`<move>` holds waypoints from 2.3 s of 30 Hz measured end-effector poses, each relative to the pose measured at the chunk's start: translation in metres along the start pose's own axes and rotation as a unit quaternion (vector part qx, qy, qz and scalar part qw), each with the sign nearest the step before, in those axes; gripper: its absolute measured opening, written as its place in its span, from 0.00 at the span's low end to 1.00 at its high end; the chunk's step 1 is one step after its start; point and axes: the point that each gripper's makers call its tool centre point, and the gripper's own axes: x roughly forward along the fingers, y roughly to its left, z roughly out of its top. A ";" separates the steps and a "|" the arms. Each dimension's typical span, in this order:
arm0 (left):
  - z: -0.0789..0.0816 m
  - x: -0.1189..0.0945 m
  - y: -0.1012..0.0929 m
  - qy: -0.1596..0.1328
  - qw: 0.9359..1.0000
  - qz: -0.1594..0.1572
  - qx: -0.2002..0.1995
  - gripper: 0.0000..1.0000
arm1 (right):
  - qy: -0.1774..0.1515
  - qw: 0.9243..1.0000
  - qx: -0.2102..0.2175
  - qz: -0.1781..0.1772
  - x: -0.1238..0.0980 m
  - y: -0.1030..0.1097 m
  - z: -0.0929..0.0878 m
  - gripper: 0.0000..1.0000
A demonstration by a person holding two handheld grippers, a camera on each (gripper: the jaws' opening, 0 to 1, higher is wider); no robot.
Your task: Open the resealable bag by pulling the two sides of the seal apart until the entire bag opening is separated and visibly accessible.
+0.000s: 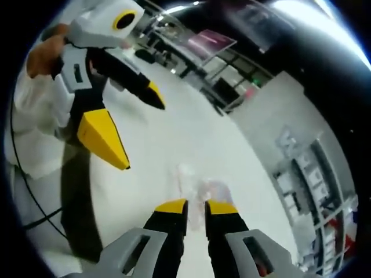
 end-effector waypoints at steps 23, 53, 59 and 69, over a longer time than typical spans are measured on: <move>0.004 0.000 -0.006 -0.013 0.999 -0.017 -0.048 0.76 | -0.004 1.000 0.014 0.011 0.007 0.000 -0.002 0.00; 0.021 0.036 -0.031 -0.077 0.912 -0.120 -0.386 0.34 | -0.145 0.974 0.176 -0.002 0.003 -0.014 0.013 0.00; 0.017 0.044 -0.029 -0.067 0.901 -0.101 -0.416 0.31 | -0.165 0.964 0.206 -0.002 0.000 -0.020 0.012 0.00; 0.012 0.059 -0.030 -0.040 0.888 -0.079 -0.451 0.22 | -0.185 0.954 0.235 0.000 -0.001 -0.021 0.010 0.00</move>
